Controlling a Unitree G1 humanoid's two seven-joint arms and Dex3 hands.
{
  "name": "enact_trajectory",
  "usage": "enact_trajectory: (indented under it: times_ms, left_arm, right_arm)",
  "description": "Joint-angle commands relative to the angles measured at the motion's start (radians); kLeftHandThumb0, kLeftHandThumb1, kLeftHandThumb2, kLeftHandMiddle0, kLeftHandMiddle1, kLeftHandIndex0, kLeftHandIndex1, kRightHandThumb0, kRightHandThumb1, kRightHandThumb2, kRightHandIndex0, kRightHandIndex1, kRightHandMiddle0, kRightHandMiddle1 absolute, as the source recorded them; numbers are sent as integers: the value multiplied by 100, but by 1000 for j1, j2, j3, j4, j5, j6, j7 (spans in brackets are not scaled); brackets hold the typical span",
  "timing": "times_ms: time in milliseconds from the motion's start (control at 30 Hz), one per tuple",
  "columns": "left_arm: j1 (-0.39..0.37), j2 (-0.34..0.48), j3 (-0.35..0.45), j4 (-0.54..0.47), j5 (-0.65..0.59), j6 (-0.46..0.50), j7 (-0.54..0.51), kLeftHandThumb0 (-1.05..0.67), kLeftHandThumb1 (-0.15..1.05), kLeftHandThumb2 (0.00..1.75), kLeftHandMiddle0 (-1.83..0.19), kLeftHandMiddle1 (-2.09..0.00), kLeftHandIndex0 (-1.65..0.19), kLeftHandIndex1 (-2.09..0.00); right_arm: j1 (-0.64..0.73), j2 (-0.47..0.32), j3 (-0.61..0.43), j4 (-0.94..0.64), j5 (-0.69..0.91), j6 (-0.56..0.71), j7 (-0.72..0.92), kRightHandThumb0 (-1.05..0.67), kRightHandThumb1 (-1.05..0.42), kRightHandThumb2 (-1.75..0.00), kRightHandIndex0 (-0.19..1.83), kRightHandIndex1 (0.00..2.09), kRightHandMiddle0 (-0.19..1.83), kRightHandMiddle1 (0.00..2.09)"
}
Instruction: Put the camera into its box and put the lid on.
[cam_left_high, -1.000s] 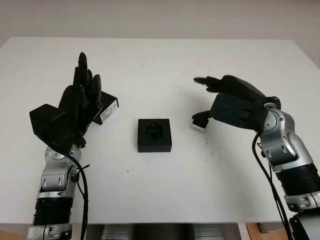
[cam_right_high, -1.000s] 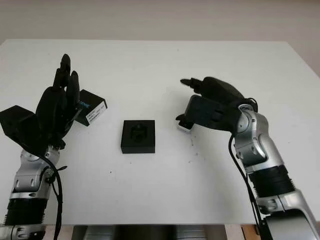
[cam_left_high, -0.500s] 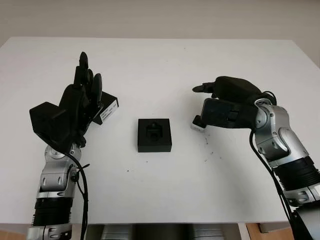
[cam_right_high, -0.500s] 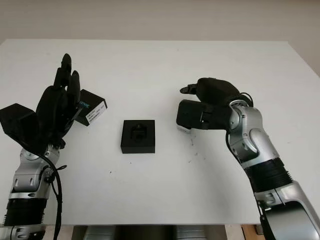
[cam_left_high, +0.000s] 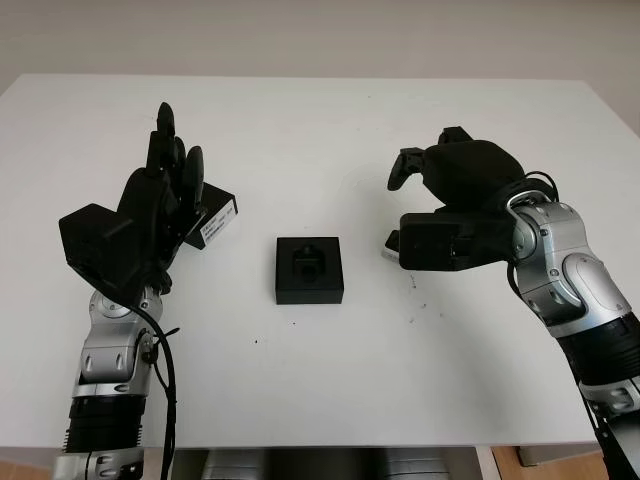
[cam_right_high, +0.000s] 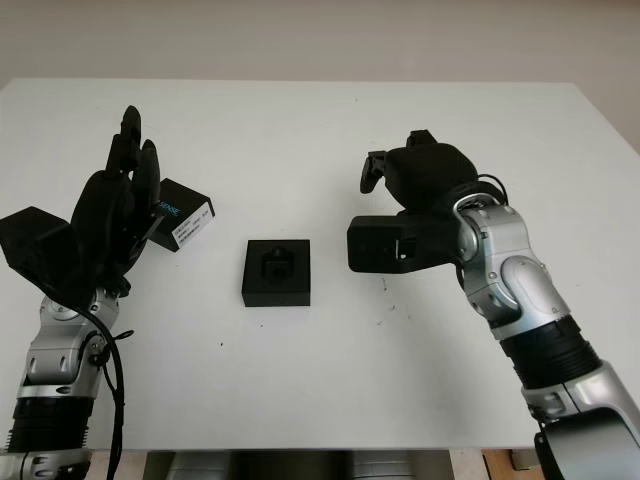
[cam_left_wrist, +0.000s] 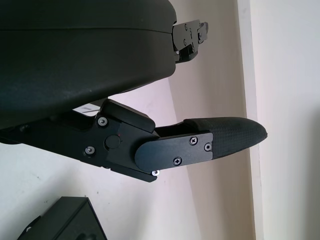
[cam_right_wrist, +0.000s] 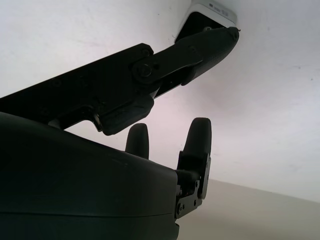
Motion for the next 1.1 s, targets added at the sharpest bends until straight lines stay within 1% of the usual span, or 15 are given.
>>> enact_trajectory:
  times_ms: [0, 67, 133, 200, 267, 367, 433, 567, 600, 633, 700, 800, 900, 967, 1067]
  left_arm:
    - [-3, 2, -2, -25, -1, 5, 1, -86, 105, 58, 19, 0, 19, 0]
    - [-2, 1, -3, -27, 1, 6, 3, -86, 105, 58, 19, 0, 19, 0]
    - [-1, 1, -4, -30, 1, 10, 3, -86, 105, 58, 19, 0, 19, 0]
    - [2, 1, -5, -37, 3, 13, 4, -86, 105, 58, 19, 0, 19, 0]
    - [5, 0, -5, -40, 4, 13, 4, -86, 105, 58, 19, 0, 19, 0]
    - [6, 0, -6, -44, 2, 24, 3, -86, 105, 57, 19, 0, 19, 0]
    - [6, 0, -8, -49, 3, 33, 2, -85, 105, 58, 19, 0, 19, 0]
    - [7, -3, -12, -50, 6, 32, 3, -84, 105, 57, 19, 0, 19, 0]
    - [8, -3, -12, -49, 4, 33, 0, -84, 105, 57, 19, 0, 19, 0]
    - [8, -4, -12, -48, 1, 33, -2, -84, 105, 57, 19, 0, 19, 0]
    - [8, -5, -12, -49, -3, 34, -4, -84, 105, 57, 19, 0, 19, 0]
    - [7, -8, -11, -53, -7, 47, -1, -83, 105, 57, 19, 0, 19, 0]
    - [8, -7, -12, -49, -2, 41, 1, -83, 105, 57, 19, 0, 19, 0]
    - [7, -5, -13, -50, -2, 46, -1, -82, 105, 58, 19, 0, 19, 0]
    - [2, -5, -13, -44, -10, 47, -11, -82, 105, 59, 19, 0, 19, 0]
  right_arm:
    - [6, -14, 8, -26, -18, 3, 16, -92, -97, -6, -19, 206, -18, 200]
    - [10, -6, 5, -31, -16, 6, 37, -93, -97, -5, -19, 209, -19, 203]
    - [14, -9, 6, -43, -17, 2, 60, -91, -97, -6, -19, 198, -19, 172]
    - [23, -5, 8, -57, -30, 8, 65, -91, -97, -5, -19, 195, -9, 136]
    - [31, 0, 9, -59, -41, 12, 58, -90, -96, -5, -19, 194, 0, 117]
    - [48, 18, 2, -44, -38, 23, 37, -91, -96, -5, -17, 201, 5, 131]
    - [57, 31, 3, -48, -40, 56, 55, -89, -96, -6, -17, 208, -2, 136]
    - [70, 41, 17, -49, -72, 84, 44, -90, -100, -6, -13, 206, -4, 148]
    - [72, 44, 19, -47, -77, 88, 39, -90, -101, -6, -10, 207, -5, 160]
    - [74, 47, 20, -43, -82, 92, 31, -91, -103, -6, 2, 209, -6, 171]
    - [79, 56, 19, -41, -92, 103, 15, -91, -104, -6, 7, 209, -9, 171]
    - [87, 65, 18, -45, -115, 132, 1, -92, -105, -8, 2, 209, -15, 158]
    - [99, 63, 12, -45, -120, 128, -36, -90, -105, -7, 31, 209, -5, 123]
    - [106, 56, 17, -46, -141, 128, -55, -91, -105, -9, 31, 209, 2, 132]
    - [112, 53, 25, -55, -179, 140, -51, -90, -105, -11, 28, 209, 5, 128]
